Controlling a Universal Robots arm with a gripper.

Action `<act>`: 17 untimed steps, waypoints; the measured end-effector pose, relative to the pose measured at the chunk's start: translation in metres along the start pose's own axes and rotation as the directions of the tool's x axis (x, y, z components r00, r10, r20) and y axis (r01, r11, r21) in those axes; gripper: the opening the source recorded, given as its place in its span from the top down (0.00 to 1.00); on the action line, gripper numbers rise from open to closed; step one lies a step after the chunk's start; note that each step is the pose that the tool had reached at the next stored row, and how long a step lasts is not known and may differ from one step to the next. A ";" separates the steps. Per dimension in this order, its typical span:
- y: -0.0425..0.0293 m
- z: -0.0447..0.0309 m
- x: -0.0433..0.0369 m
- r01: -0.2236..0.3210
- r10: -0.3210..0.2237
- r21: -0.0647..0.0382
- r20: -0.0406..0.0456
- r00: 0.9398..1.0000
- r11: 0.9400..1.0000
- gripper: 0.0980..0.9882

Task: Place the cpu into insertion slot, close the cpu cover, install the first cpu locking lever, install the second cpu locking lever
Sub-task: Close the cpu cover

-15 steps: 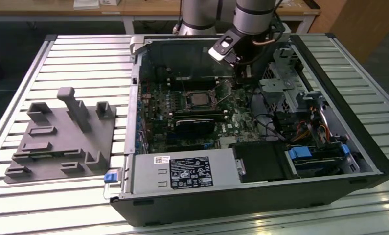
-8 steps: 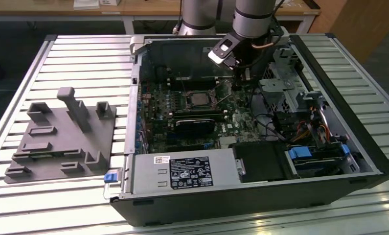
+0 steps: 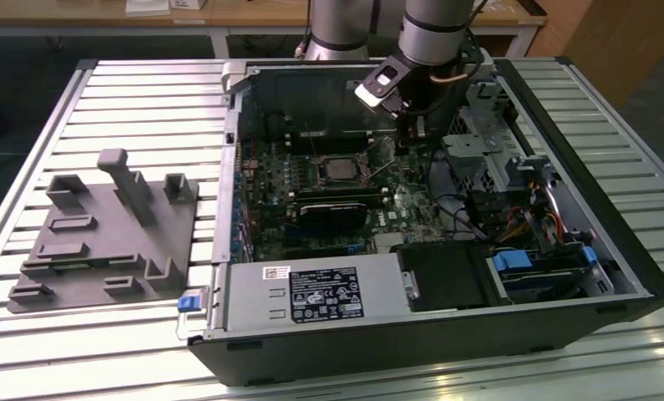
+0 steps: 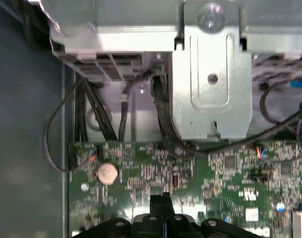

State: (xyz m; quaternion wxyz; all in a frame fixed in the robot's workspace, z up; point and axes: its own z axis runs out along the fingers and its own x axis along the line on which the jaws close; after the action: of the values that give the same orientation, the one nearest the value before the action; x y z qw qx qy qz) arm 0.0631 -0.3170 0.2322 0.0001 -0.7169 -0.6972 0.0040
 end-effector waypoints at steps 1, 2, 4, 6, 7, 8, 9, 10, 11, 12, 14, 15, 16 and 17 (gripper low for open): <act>0.0002 0.0000 0.0000 0.000 0.000 0.008 0.000 1.000 1.000 0.99; 0.0002 -0.0001 0.0000 0.000 0.000 0.009 0.000 1.000 1.000 0.99; 0.0001 -0.0001 0.0000 0.000 0.000 0.009 0.001 1.000 1.000 0.99; 0.0001 0.0000 0.0000 0.000 0.000 0.009 0.000 1.000 1.000 0.99; 0.0001 -0.0001 0.0000 0.000 0.000 0.009 0.001 1.000 1.000 0.99; 0.0000 -0.0001 -0.0001 0.000 0.000 0.009 0.001 1.000 1.000 0.99; -0.0007 -0.0001 -0.0001 0.000 0.000 0.009 0.001 1.000 1.000 0.99; -0.0018 0.0000 -0.0001 0.000 0.000 0.009 0.001 1.000 1.000 0.99; -0.0031 0.0000 -0.0001 0.000 0.000 0.009 0.000 1.000 1.000 0.99; -0.0047 0.0000 -0.0002 0.000 0.000 0.009 0.000 1.000 1.000 0.99; -0.0206 0.0001 -0.0006 0.000 0.000 0.001 0.000 1.000 1.000 0.99; -0.0245 0.0001 -0.0007 0.000 0.000 -0.002 0.000 1.000 1.000 0.99; -0.0283 0.0001 -0.0008 0.000 0.000 -0.005 0.000 1.000 1.000 0.99; -0.0323 0.0001 -0.0009 0.000 0.000 -0.007 0.000 1.000 1.000 0.99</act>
State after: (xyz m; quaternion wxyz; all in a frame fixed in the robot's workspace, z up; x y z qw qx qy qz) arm 0.0308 -0.3171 0.2322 -0.0025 -0.7169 -0.6972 0.0014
